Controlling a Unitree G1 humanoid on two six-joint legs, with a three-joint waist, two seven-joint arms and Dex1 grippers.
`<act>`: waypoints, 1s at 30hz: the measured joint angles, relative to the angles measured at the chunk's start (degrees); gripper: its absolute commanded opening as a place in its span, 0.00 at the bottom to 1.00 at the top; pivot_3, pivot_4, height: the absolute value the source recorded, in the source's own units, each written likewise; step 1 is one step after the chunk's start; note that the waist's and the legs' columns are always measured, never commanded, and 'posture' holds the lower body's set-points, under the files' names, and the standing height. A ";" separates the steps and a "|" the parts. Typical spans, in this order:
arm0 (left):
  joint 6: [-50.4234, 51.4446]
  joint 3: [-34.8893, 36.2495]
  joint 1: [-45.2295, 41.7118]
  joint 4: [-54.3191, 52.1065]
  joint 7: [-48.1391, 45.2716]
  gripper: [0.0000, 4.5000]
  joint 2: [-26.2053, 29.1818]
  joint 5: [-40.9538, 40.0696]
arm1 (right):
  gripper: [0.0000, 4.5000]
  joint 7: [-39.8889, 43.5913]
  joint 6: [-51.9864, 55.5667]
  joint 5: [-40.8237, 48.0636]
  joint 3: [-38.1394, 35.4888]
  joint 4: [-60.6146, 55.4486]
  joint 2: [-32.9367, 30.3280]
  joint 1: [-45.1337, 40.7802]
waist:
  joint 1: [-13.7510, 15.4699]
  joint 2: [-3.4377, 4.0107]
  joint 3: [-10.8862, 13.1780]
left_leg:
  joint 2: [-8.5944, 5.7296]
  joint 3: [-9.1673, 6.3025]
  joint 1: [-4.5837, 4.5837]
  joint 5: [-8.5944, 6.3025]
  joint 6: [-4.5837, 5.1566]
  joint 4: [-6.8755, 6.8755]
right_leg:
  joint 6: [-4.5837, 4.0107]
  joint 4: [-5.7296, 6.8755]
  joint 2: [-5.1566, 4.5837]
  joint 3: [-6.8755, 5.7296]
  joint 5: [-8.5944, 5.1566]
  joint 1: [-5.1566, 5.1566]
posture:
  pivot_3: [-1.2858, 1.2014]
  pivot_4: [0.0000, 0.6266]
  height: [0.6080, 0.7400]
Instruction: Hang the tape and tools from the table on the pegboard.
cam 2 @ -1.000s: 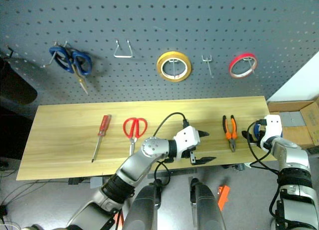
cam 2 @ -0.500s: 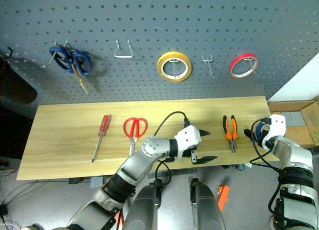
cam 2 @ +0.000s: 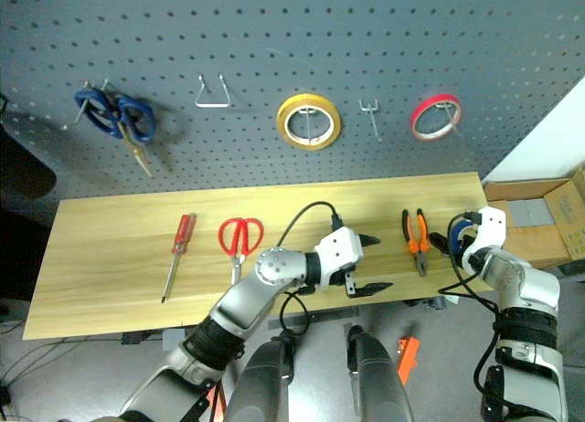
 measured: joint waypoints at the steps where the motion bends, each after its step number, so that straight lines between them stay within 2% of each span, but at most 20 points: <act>1: 0.00 0.06 0.00 0.00 -0.07 1.00 -0.01 0.00 | 1.00 0.00 0.30 0.09 -0.01 -0.11 0.00 -0.03 | -0.01 0.00 0.00 | -0.01 0.00 0.00 0.00 0.00 0.00 | 0.00 0.00 0.00 0.00 0.00 0.00 | 0.54 0.70 1.00; 5: 0.00 0.08 -0.01 0.00 -0.27 1.00 -0.11 0.00 | 1.00 0.94 0.29 0.02 1.24 -0.12 -0.78 0.02 | -0.07 0.00 0.00 | -0.02 0.01 -0.01 0.00 0.00 -0.01 | 0.00 -0.01 0.00 0.02 0.00 -0.02 | 0.54 0.70 1.00; 10: 0.01 0.14 -0.09 0.00 -0.39 1.00 -0.45 0.00 | 1.00 6.83 -11.96 -7.18 12.04 0.86 -6.44 2.98 | -0.14 0.00 0.00 | -0.12 0.07 0.00 0.00 0.00 -0.03 | 0.00 -0.02 0.00 0.03 0.00 -0.03 | 0.54 0.70 1.00; 13: 0.01 0.15 -0.09 0.00 -0.45 1.00 -0.44 0.00 | 1.00 8.01 -16.29 -9.61 14.27 2.12 -7.52 3.48 | -0.09 0.00 0.00 | -0.12 0.07 -0.01 0.00 0.00 -0.03 | 0.00 -0.02 -0.01 0.02 0.00 -0.03 | 0.55 0.70 1.00; 18: 0.02 0.23 -0.09 0.00 -0.48 1.00 -0.34 0.01 | 1.00 8.30 -17.42 -9.42 13.22 3.42 -6.99 3.62 | 0.14 0.00 0.00 | -0.11 0.06 -0.01 0.00 0.00 -0.02 | 0.00 -0.01 -0.01 0.02 0.00 -0.02 | 0.54 0.70 1.00; 27: 0.04 0.41 -0.67 -0.01 -0.50 1.00 -0.52 0.03 | 1.00 2.51 -5.86 -4.92 4.62 6.43 -4.00 0.76 | 0.41 0.00 0.00 | -0.09 0.06 -0.02 0.00 0.00 0.01 | 0.00 -0.01 -0.05 0.01 0.00 -0.02 | 0.54 0.69 1.00; 30: 0.04 0.59 -0.73 -0.01 -0.50 1.00 -0.54 0.04 | 1.00 2.32 -5.18 -4.63 4.56 6.43 -4.20 0.81 | 0.62 0.00 0.00 | -0.09 0.06 -0.02 0.00 0.00 -0.01 | 0.00 -0.04 -0.04 0.01 0.00 -0.02 | 0.54 0.69 1.00</act>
